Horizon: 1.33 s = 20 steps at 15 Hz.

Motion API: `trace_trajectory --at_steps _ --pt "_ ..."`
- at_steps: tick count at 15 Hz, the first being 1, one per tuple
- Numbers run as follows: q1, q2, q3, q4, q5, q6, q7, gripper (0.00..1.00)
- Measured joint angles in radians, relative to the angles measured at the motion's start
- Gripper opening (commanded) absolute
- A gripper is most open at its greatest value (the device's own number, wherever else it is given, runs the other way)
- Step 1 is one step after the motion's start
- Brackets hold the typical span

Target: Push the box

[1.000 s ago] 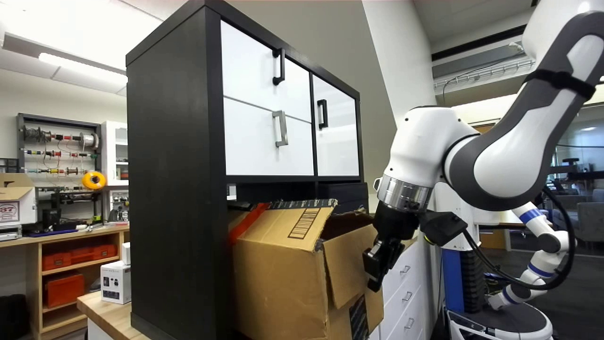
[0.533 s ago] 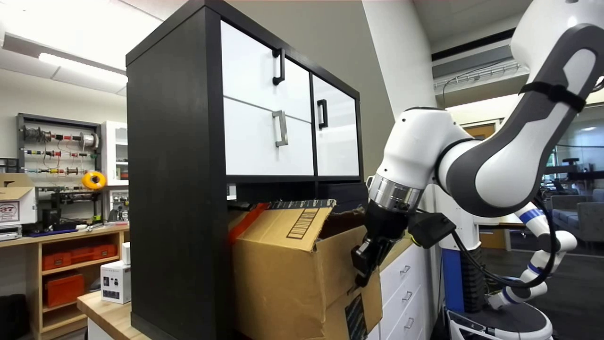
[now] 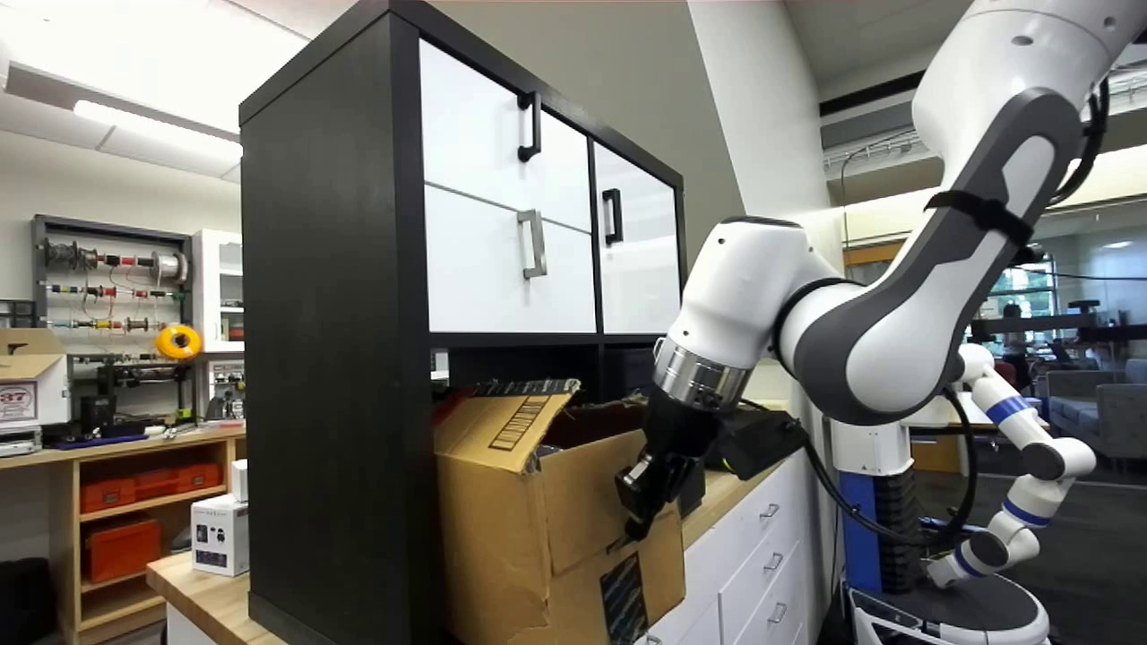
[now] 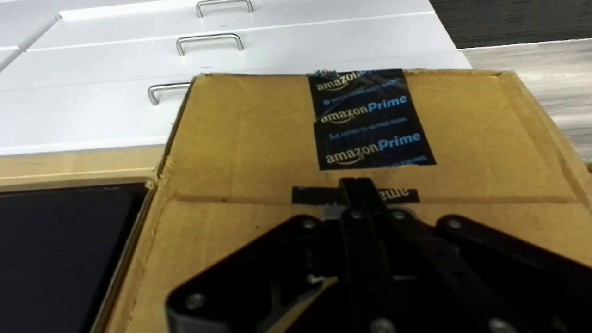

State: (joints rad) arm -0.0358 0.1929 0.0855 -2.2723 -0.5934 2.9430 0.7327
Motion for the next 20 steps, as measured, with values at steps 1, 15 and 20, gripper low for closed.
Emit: trace_trajectory --at_steps 1,15,20 --pt "0.006 0.024 -0.002 0.032 -0.006 -0.001 0.003 0.04" --pt "0.1 0.235 -0.099 0.338 -0.037 -0.062 0.006 0.29" --pt "0.091 0.233 -0.075 0.343 0.003 -0.115 -0.041 0.54"
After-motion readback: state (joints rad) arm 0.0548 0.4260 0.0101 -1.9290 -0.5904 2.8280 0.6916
